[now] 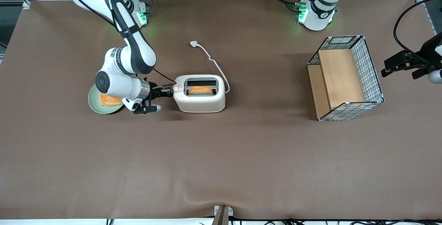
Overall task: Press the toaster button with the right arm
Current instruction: 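Push the toaster lever down with the right gripper, then lift the right gripper off the lever and withdraw it from the toaster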
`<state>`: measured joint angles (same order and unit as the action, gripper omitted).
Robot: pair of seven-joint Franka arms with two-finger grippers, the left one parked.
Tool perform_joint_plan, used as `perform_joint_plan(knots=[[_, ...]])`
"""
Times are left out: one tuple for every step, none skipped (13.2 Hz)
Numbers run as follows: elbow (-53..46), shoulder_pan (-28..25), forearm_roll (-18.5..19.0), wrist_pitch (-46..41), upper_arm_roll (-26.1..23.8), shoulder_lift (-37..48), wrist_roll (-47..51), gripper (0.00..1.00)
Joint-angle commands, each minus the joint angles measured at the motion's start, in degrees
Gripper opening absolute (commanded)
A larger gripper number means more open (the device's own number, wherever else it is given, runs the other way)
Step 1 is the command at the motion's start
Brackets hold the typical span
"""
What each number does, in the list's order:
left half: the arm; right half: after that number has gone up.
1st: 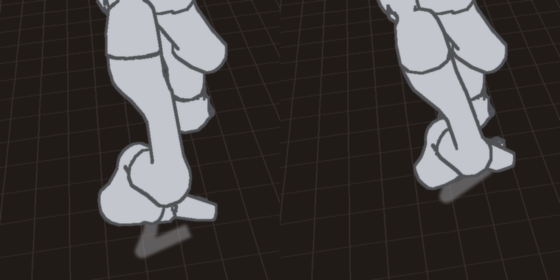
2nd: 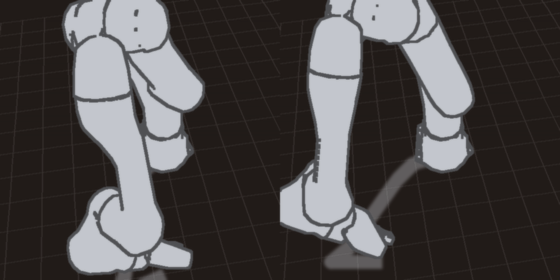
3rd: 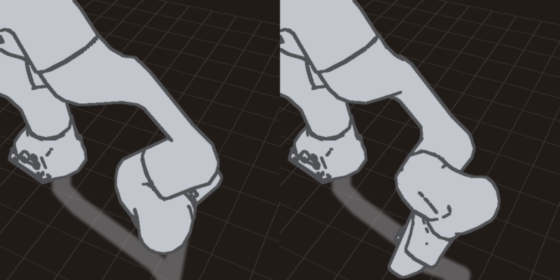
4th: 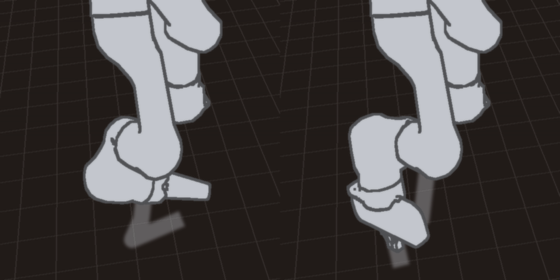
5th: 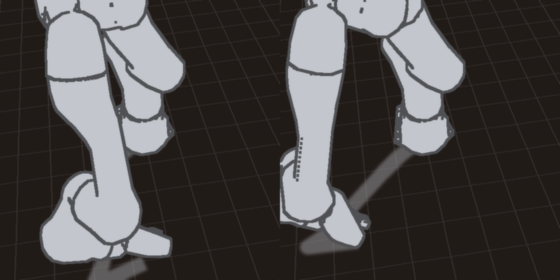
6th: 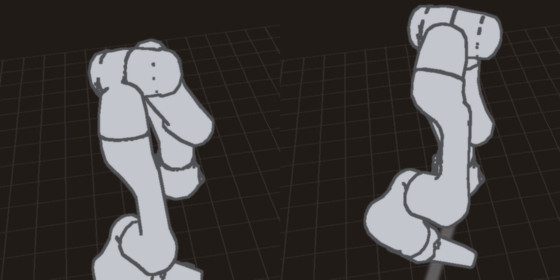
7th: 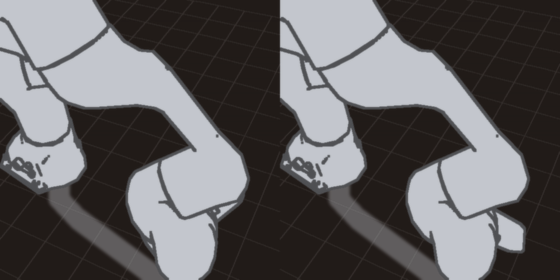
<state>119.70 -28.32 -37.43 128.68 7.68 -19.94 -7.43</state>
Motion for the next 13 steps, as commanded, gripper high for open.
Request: perform_joint_plan(knots=[[0.09,-1.22,-3.53,-0.34,-0.30,0.24,-1.27,0.00],[-0.17,-0.95,-3.44,-1.84,-0.12,1.03,-1.10,0.00],[-0.43,-0.86,-3.44,-2.81,0.05,2.00,-0.75,0.00],[-0.70,-0.86,-3.35,-3.43,0.40,2.79,-0.05,0.00],[-1.05,-0.86,-3.26,-3.69,0.93,3.49,0.39,0.00],[-1.49,-0.77,-2.74,-4.48,1.37,4.02,0.40,0.08],[-2.45,-0.77,-2.56,-5.79,2.07,4.29,0.40,0.32],[-3.24,-0.77,-2.47,-7.11,3.29,4.55,0.40,0.59],[-3.86,-0.77,-2.47,-8.08,4.35,5.25,0.40,0.98],[-4.47,-0.77,-2.21,-9.05,5.40,5.87,0.40,1.00],[-5.44,-0.77,-1.08,-10.71,6.63,6.48,0.49,1.00],[-7.01,-0.77,0.85,-12.99,8.12,6.49,0.66,1.00],[-9.12,-0.77,3.39,-15.80,9.53,6.49,0.84,1.00]])
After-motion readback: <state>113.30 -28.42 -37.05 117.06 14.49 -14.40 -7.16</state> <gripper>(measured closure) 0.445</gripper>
